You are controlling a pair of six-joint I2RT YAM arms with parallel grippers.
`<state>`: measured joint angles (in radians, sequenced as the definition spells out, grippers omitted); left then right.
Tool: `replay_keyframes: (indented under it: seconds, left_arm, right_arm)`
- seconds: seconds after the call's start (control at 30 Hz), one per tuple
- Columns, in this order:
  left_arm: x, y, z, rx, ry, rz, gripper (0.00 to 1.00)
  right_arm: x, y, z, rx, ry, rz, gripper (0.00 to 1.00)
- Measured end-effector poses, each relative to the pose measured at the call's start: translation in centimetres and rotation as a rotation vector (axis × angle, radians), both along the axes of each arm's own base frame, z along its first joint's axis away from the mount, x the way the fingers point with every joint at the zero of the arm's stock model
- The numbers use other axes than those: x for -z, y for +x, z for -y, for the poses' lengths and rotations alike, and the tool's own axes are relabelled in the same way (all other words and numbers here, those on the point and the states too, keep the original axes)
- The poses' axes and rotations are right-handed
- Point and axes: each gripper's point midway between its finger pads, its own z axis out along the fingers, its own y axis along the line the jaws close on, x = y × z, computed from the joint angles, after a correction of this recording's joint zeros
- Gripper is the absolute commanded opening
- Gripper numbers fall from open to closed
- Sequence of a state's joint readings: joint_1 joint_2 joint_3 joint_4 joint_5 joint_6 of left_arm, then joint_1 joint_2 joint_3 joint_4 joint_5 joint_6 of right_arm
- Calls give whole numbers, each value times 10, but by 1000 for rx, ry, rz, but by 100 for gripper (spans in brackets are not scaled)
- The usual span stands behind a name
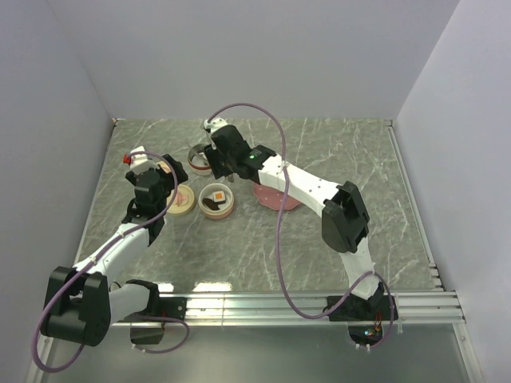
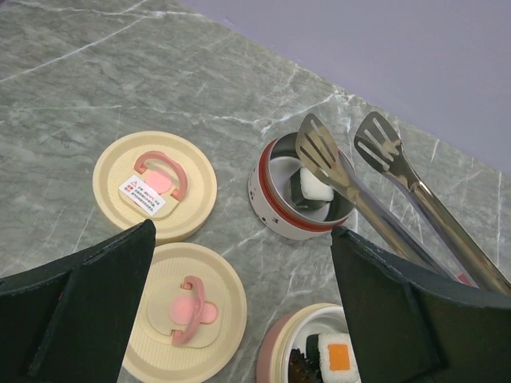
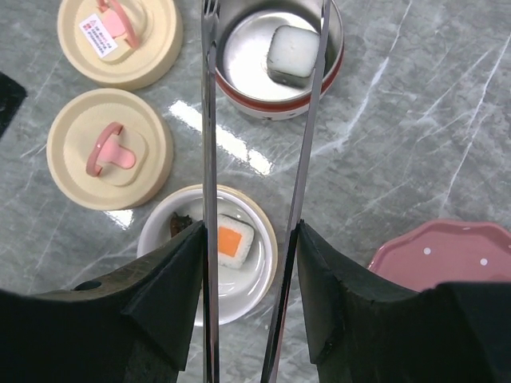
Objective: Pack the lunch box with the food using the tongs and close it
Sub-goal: Place the food into the lunch box, then pick up the food using the clamp
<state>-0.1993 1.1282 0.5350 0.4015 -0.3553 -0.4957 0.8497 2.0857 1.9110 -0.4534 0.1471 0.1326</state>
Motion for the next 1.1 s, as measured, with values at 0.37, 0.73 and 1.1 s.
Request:
replay_keyframes:
  seconds: [0.37, 0.73, 1.1]
  left_arm:
    - [0, 0, 2, 9, -8, 2, 98]
    - [-2, 0, 7, 32, -24, 8, 98]
    - [-13, -2, 8, 41, -33, 38, 98]
  right_arm:
    - [45, -10, 59, 122, -100, -52, 55]
    - [2, -42, 117, 248, -34, 17, 54]
    - [8, -97, 178, 393, -35, 11, 54]
